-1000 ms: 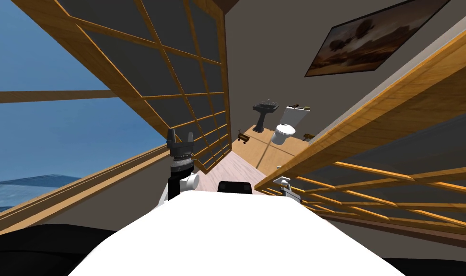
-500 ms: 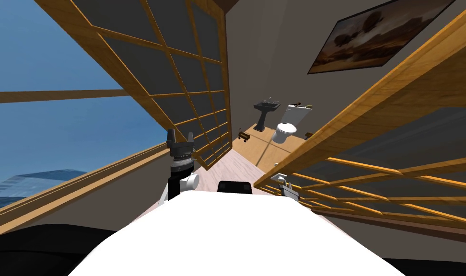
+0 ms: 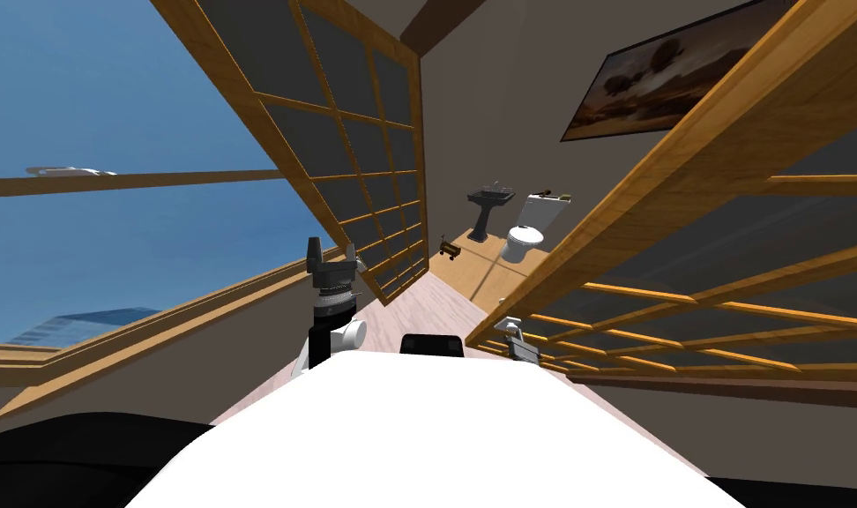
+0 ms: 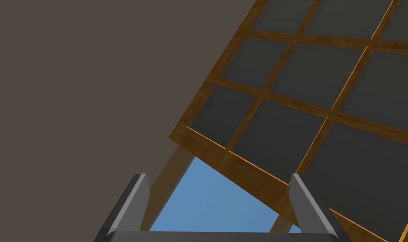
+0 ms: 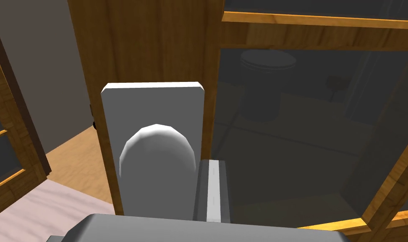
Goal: Pull the door open
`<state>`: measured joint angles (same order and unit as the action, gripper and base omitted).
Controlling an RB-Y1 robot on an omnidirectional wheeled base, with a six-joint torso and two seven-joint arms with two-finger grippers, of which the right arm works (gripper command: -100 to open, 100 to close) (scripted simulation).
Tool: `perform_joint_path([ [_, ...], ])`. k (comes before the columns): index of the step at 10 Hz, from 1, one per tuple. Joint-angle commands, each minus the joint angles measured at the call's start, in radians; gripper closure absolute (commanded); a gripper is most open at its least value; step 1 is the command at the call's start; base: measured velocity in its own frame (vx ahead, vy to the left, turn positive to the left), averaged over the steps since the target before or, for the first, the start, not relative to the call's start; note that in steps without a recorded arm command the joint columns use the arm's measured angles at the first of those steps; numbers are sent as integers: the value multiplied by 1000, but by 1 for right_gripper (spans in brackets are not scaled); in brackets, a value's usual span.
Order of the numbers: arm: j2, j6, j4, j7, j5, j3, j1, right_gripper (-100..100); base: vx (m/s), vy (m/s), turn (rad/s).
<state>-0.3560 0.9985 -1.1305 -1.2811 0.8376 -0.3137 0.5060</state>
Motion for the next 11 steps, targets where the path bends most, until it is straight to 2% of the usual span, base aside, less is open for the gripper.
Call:
perform_joint_path([
  [1, 20, 11, -3, -2, -29, -29, -27, -100, -229, -46, 97],
  [4, 29, 26, 14, -11, -52, -45, -54, -100, -180, -29, 52],
  [5, 15, 35, 30, -15, -39, -22, -44, -100, -74, -29, -32],
  [6, -1, 22, 6, -29, -18, -19, -23, -100, 34, 35, -45],
  [7, 2, 25, 23, -20, -22, -13, -23, -100, 18, 7, -61],
  [8, 2, 25, 23, -20, -22, -13, -23, 100, -11, -21, 29],
  [11, 2, 25, 23, -20, -22, -13, -23, 100, -2, -2, 3],
])
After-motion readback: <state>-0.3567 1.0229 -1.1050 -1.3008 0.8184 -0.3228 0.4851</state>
